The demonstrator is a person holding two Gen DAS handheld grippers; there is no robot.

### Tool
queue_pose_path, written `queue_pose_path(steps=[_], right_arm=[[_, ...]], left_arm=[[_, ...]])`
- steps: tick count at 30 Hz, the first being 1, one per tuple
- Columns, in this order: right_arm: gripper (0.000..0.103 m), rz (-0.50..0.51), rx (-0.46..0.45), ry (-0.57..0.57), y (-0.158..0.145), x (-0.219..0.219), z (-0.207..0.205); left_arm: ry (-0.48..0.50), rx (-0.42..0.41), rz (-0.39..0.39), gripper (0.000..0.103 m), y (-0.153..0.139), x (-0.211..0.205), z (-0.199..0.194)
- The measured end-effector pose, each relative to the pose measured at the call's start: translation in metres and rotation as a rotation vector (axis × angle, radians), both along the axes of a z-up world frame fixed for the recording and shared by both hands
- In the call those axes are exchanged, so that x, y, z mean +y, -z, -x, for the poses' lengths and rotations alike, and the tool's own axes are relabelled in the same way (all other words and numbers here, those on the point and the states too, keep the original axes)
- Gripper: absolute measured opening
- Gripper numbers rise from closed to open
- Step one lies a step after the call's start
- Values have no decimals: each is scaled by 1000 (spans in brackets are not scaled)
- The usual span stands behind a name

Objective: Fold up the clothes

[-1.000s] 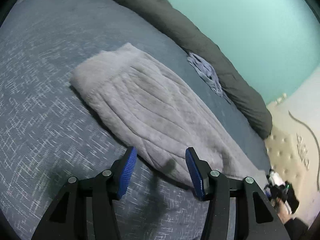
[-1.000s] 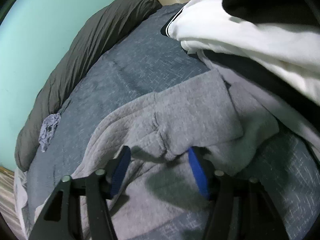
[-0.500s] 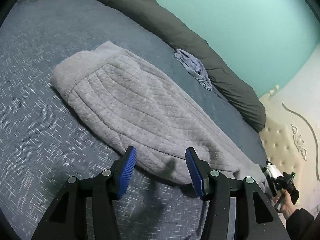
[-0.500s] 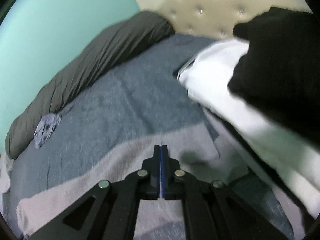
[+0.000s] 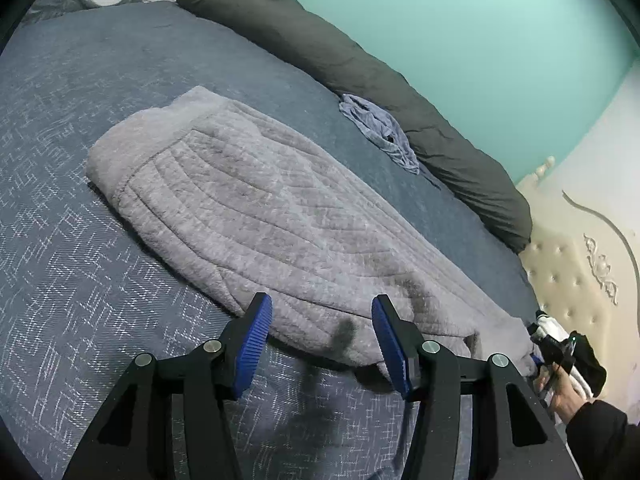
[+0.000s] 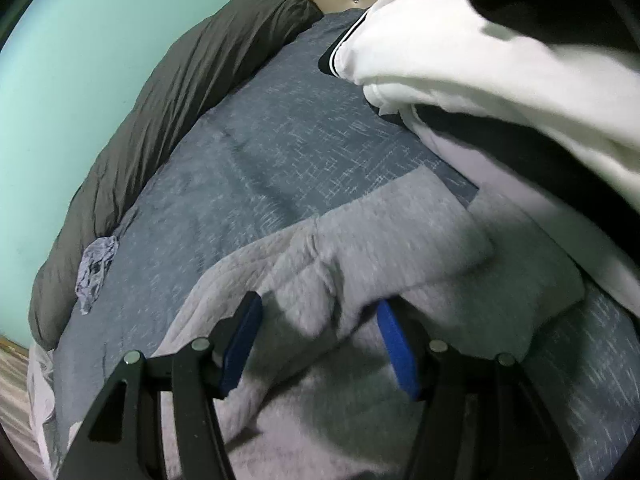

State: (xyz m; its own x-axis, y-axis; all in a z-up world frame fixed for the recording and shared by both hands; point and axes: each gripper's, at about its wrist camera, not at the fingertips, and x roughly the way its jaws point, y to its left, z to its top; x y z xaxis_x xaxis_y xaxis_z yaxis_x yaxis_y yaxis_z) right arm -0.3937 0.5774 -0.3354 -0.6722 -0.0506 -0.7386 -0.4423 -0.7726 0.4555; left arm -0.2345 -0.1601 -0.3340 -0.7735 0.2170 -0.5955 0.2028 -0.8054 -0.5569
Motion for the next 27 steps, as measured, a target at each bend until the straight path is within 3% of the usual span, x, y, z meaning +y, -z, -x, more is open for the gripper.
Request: queue_pose_path(steps=[1,2,5,9,13,16,18,22,27], right_arm=[[55,-20,10,1,-1,-1,2],[36,-33,11,-1,0,-2,4],[16,-106,4,-12,-2,-7,5],[15,-244,53,-42,-28,-21,-1],[15,-307,111,-67,-66,-24,-16],[15,-275,124,-75,-77,-22,-35],[15,-278,66,-83,-63,-18,-47],[15,-157,-83,-51,-9,-1,-52],[18,-91,-17,-5,3,7,-63]], left_arm=[[3,-3,1,56,1,0,1],[6,-5,1,56,2,1,2],[7,-2,-2,56,1,1,2],[9,3,-7,56,0,1,1],[10,7,-12,56,-2,2,1],[13,10,-15,56,-2,3,1],[16,11,-15,56,-3,4,1],[22,12,-16,56,-4,6,1],[29,14,-16,56,-5,9,1]])
